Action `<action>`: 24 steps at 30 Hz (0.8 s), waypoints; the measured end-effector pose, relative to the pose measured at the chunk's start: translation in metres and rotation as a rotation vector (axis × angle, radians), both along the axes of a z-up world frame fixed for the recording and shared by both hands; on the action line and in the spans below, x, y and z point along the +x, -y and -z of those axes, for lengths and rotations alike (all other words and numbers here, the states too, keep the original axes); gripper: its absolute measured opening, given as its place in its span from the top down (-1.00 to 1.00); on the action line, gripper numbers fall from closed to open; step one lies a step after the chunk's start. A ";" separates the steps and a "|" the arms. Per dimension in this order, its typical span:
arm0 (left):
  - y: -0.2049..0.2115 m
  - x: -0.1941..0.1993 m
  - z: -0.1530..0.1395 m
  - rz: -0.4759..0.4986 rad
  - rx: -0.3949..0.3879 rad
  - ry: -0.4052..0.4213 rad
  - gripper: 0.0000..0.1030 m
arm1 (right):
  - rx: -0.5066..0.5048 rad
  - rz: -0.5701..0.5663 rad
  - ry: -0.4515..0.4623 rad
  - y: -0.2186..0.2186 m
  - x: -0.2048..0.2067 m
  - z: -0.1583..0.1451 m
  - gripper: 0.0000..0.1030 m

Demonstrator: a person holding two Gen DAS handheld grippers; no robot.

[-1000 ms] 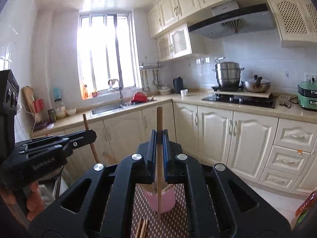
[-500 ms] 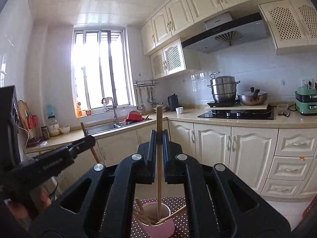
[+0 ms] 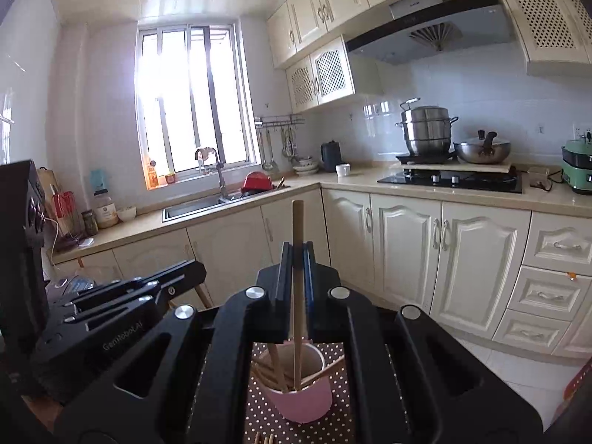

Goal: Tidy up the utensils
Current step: 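Lower the left gripper's chopstick into the cup and open it while the right gripper releases its chopstick, then withdraw the left gripper from the cup toward the pile while the right gripper follows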

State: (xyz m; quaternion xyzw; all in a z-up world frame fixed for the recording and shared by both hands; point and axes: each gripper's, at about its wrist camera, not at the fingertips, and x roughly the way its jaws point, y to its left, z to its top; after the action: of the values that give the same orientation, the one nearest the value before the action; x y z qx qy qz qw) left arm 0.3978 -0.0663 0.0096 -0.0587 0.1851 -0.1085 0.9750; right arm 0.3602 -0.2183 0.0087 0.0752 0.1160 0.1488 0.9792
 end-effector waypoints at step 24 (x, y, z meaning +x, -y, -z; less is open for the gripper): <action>-0.031 -0.057 -0.007 -0.096 0.053 -0.013 -0.01 | -0.024 0.018 -0.061 0.001 -0.034 -0.002 0.09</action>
State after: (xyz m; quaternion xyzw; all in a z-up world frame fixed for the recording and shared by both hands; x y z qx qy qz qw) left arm 0.3412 -0.0354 0.0163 -0.0422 0.1913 -0.0560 0.9790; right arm 0.3265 -0.2189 0.0111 0.0691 0.1469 0.1364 0.9773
